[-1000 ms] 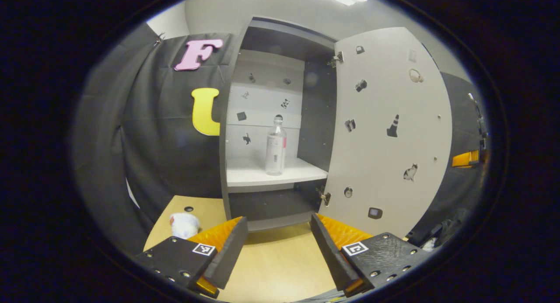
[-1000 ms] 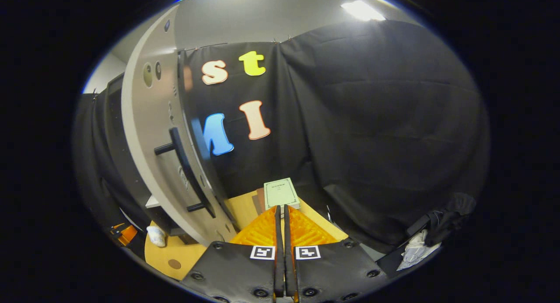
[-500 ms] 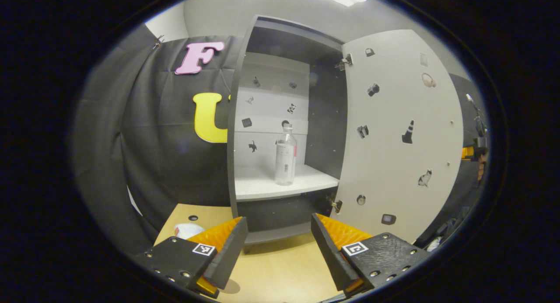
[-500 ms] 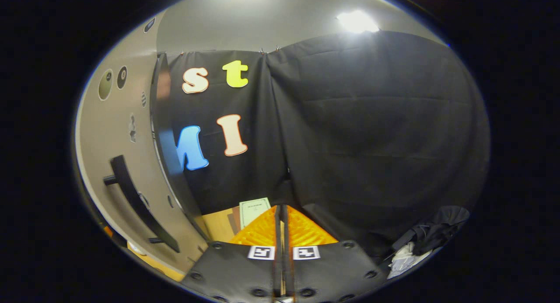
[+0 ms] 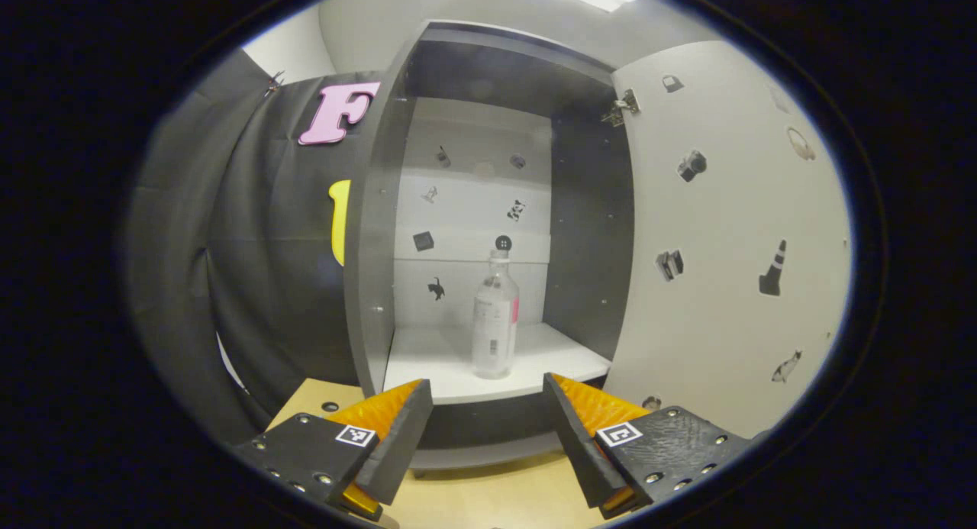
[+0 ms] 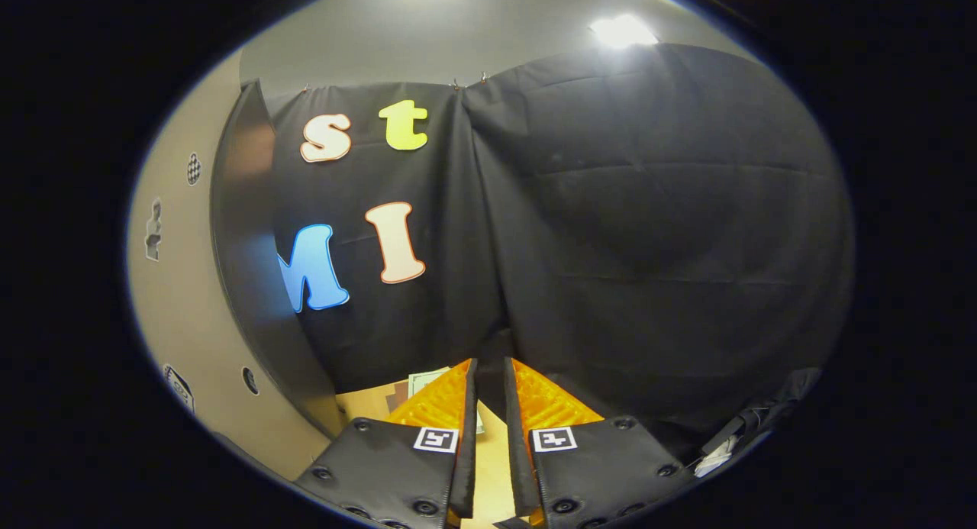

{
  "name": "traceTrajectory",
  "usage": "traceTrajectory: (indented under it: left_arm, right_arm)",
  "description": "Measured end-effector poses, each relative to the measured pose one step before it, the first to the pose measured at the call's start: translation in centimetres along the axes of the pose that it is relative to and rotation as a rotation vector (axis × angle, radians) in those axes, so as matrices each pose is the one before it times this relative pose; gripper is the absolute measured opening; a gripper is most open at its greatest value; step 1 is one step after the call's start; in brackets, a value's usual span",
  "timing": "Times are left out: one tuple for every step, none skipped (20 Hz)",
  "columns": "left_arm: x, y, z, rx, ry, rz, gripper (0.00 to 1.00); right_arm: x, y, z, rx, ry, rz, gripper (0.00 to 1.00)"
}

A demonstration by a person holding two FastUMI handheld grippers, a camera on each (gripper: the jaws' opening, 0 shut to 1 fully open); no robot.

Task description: Open the cabinet door with the right hand, grasp the bottle in the cabinet with the left hand and place it on the coaster, then close the cabinet door with the right hand.

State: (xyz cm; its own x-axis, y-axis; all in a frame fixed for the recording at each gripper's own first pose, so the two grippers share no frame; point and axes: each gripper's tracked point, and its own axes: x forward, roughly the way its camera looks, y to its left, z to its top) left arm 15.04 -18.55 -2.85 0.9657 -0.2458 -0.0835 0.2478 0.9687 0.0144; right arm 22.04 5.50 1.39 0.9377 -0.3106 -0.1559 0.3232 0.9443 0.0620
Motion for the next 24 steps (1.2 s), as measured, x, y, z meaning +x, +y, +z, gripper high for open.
traceTrajectory:
  left_arm:
    - [0.895,-0.195,0.576,0.00436,-0.01035,0.01140,0.88]
    - [0.926,0.027,0.790,0.00478,-0.01726,0.01687,0.89]
    - [0.920,-0.190,0.581,0.00915,-0.01600,0.00764,0.89]
    - [0.946,-0.096,0.611,0.01139,-0.01530,0.00890,0.87]
    - [0.895,-0.299,0.427,0.01105,-0.01547,0.00050,0.87]
    - [0.909,-0.236,0.555,0.01244,-0.01179,-0.00269,0.87]
    - [0.770,-0.267,0.287,0.01386,-0.00847,-0.00050,0.89]
    - [0.640,-0.167,0.269,0.01497,-0.00391,-0.00083,0.89]
    - [0.870,-0.103,0.085,0.01480,-0.00291,-0.00285,0.89]
    - [0.764,-0.073,0.107,0.01082,-0.00029,0.00167,0.89]
    - [0.656,0.162,-0.163,0.00390,0.00358,0.01021,0.88]
    - [0.738,0.184,-0.151,-0.00847,0.00361,0.00887,0.89]
    - [0.881,-0.386,-0.424,-0.01712,0.01185,-0.01514,0.89]
    - [0.812,-0.232,-0.413,-0.01820,0.01190,-0.01417,0.89]
    - [0.773,0.339,-0.312,-0.01650,0.00508,-0.00263,0.88]
    - [0.845,0.112,-0.480,-0.01754,0.01348,-0.00401,0.88]
    - [0.841,-0.152,-0.559,-0.02011,0.01104,-0.01075,0.88]
    - [0.827,-0.141,-0.635,-0.02196,0.01600,-0.01176,0.88]
    - [0.736,0.071,-0.674,-0.01503,0.01785,-0.00916,0.88]
    - [0.591,0.127,-0.518,-0.00382,0.01487,-0.00009,0.89]
    - [0.590,0.367,-0.365,0.00081,0.00751,0.00693,0.88]
    - [0.513,0.071,-0.191,0.00050,0.00358,-0.00150,0.90]
    - [0.207,-0.125,-0.067,-0.00062,-0.00210,-0.00193,0.89]
    - [0.245,0.064,-0.002,-0.00026,-0.00219,-0.00085,0.89]
  right_arm:
    - [0.687,-0.300,0.063,-0.00691,-0.00422,0.00449,0.34]
    - [1.030,0.016,0.323,-0.00783,-0.00210,0.00899,0.36]
    - [0.708,0.167,0.047,-0.00924,-0.00660,0.01668,0.43]
    - [0.878,0.307,-0.016,-0.01425,-0.00273,0.02011,0.50]
    - [0.990,0.024,-0.276,-0.01962,0.00400,0.00623,0.49]
    - [0.938,0.074,-0.292,-0.01840,0.00581,0.00586,0.52]
    - [0.426,0.094,-0.236,-0.01079,0.00988,0.01032,0.62]
    - [0.491,0.162,-0.297,-0.00649,0.00906,0.00610,0.73]
    - [0.631,0.195,0.035,-0.00128,-0.00037,0.00536,0.81]
    - [0.330,0.048,0.142,0.00161,-0.00492,-0.00176,0.88]
    - [0.644,-0.203,-0.097,0.00651,-0.00083,-0.00669,0.89]
    - [0.412,-0.223,0.028,0.01222,0.00201,-0.00737,0.89]
    - [0.498,-0.122,-0.052,0.01564,0.00137,-0.01045,0.89]
    - [0.662,-0.017,-0.043,0.01667,0.00511,-0.00222,0.89]
    - [0.001,0.102,-0.541,0.01372,0.01084,0.00237,0.94]
    - [0.381,-0.106,-0.288,0.00900,0.01008,-0.00369,0.99]
    - [0.432,-0.177,-0.096,0.00289,0.00915,-0.00405,0.98]
    - [0.594,-0.126,0.066,-0.00061,0.00411,-0.00360,0.98]
    - [0.707,0.059,-0.032,-0.00170,0.00192,-0.00335,0.92]
    - [0.389,0.129,0.026,-0.00125,0.00096,-0.00026,0.98]
    - [0.078,0.136,-0.344,0.00159,0.00652,0.00408,0.98]
    - [0.191,0.170,-0.246,0.00489,0.01183,0.00818,0.98]
    - [0.317,0.032,-0.293,0.00569,0.00990,0.00271,0.98]
    - [0.246,-0.035,-0.216,0.00545,0.00843,-0.00067,0.98]
